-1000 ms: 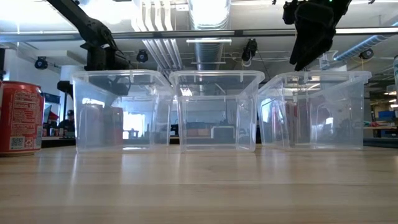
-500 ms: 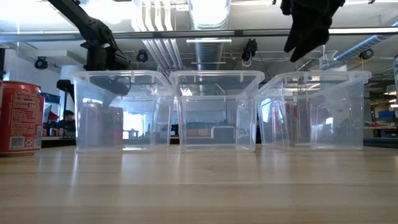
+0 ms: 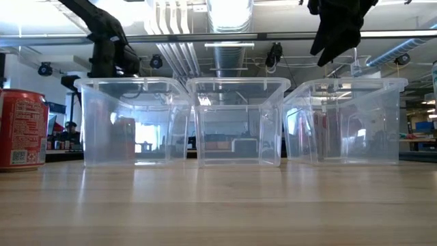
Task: Sort soda cans
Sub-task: Put the top red-silver soda can into the right transparent bin
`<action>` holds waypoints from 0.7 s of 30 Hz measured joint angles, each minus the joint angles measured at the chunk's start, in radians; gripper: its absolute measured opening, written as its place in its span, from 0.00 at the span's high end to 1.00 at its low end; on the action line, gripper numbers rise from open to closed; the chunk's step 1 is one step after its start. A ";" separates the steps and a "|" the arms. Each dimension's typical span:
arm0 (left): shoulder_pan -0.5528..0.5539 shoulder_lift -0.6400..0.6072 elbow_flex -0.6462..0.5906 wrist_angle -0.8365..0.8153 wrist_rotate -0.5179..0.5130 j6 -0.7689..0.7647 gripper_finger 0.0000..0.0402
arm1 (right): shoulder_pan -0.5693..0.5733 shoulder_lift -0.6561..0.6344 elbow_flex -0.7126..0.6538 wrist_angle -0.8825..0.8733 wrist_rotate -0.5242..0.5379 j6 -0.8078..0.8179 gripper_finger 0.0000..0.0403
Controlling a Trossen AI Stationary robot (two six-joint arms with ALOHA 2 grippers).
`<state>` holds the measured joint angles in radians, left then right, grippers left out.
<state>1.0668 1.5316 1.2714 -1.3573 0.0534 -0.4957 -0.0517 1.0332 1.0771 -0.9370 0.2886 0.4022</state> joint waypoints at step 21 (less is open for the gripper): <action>-0.032 -0.173 0.048 -0.212 -0.019 0.294 0.28 | 0.041 0.318 0.123 0.235 0.003 -0.178 0.10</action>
<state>1.0353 1.3588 1.3194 -1.5693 0.0343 -0.2019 -0.0111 1.3509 1.1997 -0.7017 0.2918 0.2237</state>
